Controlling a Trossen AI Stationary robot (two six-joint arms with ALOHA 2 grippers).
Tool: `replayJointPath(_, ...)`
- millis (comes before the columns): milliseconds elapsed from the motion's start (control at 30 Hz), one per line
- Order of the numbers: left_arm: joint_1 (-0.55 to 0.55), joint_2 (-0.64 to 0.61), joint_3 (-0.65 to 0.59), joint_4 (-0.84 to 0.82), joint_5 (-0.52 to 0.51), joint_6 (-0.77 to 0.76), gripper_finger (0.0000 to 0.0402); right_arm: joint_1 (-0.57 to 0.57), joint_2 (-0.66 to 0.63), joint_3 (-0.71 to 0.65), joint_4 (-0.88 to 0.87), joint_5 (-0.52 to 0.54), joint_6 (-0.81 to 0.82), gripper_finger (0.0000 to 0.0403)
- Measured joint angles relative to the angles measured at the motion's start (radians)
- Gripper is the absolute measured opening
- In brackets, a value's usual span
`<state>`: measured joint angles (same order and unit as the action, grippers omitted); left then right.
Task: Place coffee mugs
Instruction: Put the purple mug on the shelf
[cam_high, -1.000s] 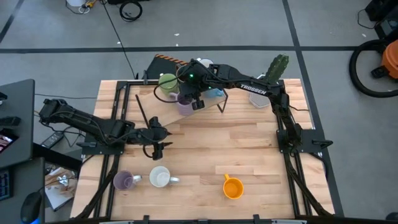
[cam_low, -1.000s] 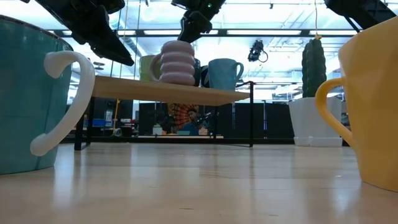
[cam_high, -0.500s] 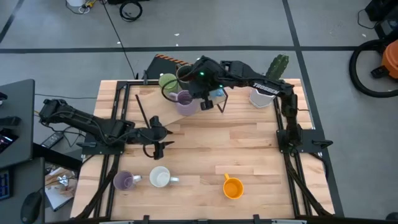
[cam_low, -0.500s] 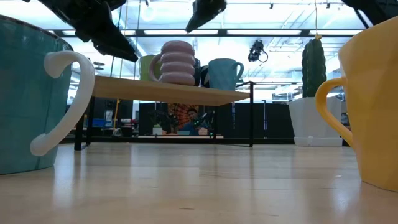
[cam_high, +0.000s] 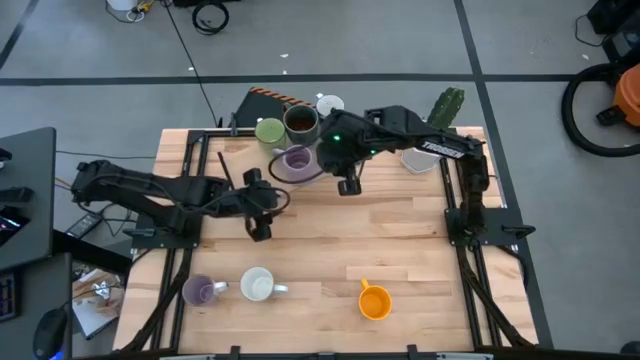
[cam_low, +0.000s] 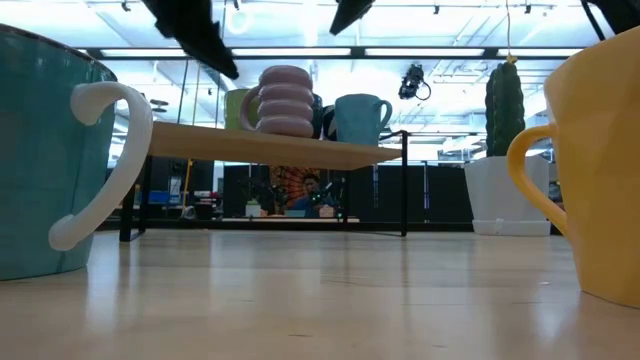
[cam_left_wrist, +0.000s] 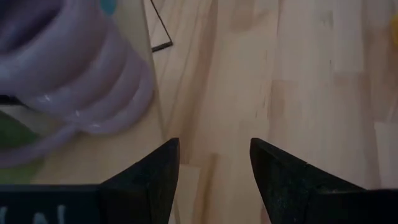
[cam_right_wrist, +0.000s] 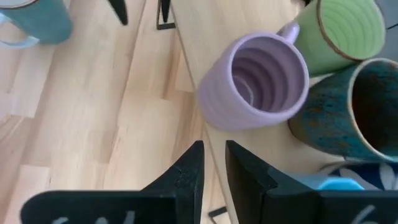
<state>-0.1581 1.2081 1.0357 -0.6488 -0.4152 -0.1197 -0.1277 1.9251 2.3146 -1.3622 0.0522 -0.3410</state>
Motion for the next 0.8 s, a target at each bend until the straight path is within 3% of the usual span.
replayJointPath(133,-0.001,0.004,0.054,-0.032,0.012,0.09,0.0203,0.014,-0.035,-0.016,0.004,0.004,0.045,0.0071)
replayJointPath(267,-0.003,0.004,0.11,-0.029,0.019,0.214,0.0203,0.031,-0.079,-0.127,0.054,0.007,0.084,0.0071)
replayJointPath(367,0.025,0.004,0.148,-0.029,0.024,0.279,0.0203,0.046,-0.133,-0.244,0.12,0.009,0.104,0.0071)
replayJointPath(500,0.116,0.022,0.194,-0.039,0.124,0.29,0.0203,0.072,-0.219,-0.412,0.219,0.074,0.142,0.007)
replayJointPath(800,0.257,0.08,0.235,-0.032,0.208,0.376,0.0203,0.113,-0.518,-0.832,0.506,0.112,0.246,0.007)
